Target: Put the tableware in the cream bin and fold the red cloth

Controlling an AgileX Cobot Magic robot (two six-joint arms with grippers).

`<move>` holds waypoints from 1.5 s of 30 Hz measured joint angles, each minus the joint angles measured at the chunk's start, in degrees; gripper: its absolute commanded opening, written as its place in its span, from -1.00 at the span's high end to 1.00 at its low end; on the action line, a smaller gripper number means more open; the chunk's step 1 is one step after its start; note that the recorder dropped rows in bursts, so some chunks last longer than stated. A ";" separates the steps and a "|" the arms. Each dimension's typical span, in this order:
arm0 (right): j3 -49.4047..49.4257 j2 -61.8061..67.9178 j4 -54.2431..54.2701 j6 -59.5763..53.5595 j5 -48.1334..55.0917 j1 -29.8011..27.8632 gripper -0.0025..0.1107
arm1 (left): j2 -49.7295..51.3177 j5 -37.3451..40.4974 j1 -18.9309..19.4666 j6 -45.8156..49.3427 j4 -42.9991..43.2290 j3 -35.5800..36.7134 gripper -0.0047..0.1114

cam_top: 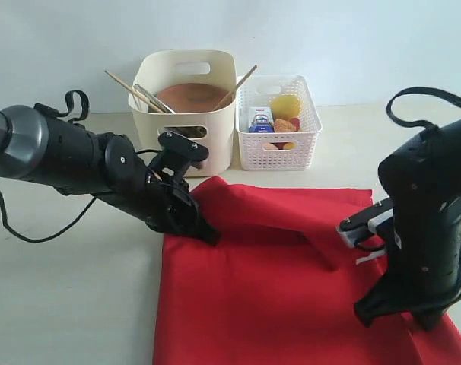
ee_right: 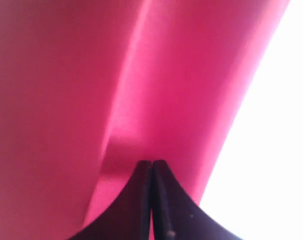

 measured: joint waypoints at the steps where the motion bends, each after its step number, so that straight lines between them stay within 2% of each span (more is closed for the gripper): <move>1: 0.00 -1.62 1.39 -0.88 -0.27 0.00 0.96 | -0.50 0.08 0.00 0.00 0.00 0.00 0.92; 5: 0.09 -8.92 9.69 -7.25 -2.37 0.00 0.96 | -2.35 0.30 0.04 0.00 -0.40 0.00 0.92; 9: 0.09 -15.16 22.94 -18.26 -6.11 0.00 0.96 | -3.96 1.29 0.04 0.00 -1.12 0.00 0.92; 12: 0.09 -15.69 31.50 -25.38 -8.95 0.00 0.96 | -4.67 2.84 0.04 0.00 -1.37 0.00 0.92; 16: 0.76 -11.94 33.86 -27.66 -16.04 0.00 0.96 | -4.92 7.50 0.04 0.00 -1.77 0.00 0.92; 22: 1.03 -3.86 31.90 -26.16 -28.13 0.00 0.96 | -4.92 15.62 -1.07 0.14 -2.14 0.12 0.92; 30: 0.92 -0.52 10.83 -2.30 -42.24 -2.78 0.96 | -4.92 17.38 -4.80 1.19 -2.36 3.14 0.92; 39: -5.61 0.23 6.14 1.60 -43.96 -8.81 0.96 | -4.92 15.57 -5.14 1.63 -2.36 5.76 0.92; 45: -11.90 7.36 6.14 -0.27 -42.49 -9.44 0.96 | -4.94 15.22 -5.14 1.63 -2.36 5.93 0.92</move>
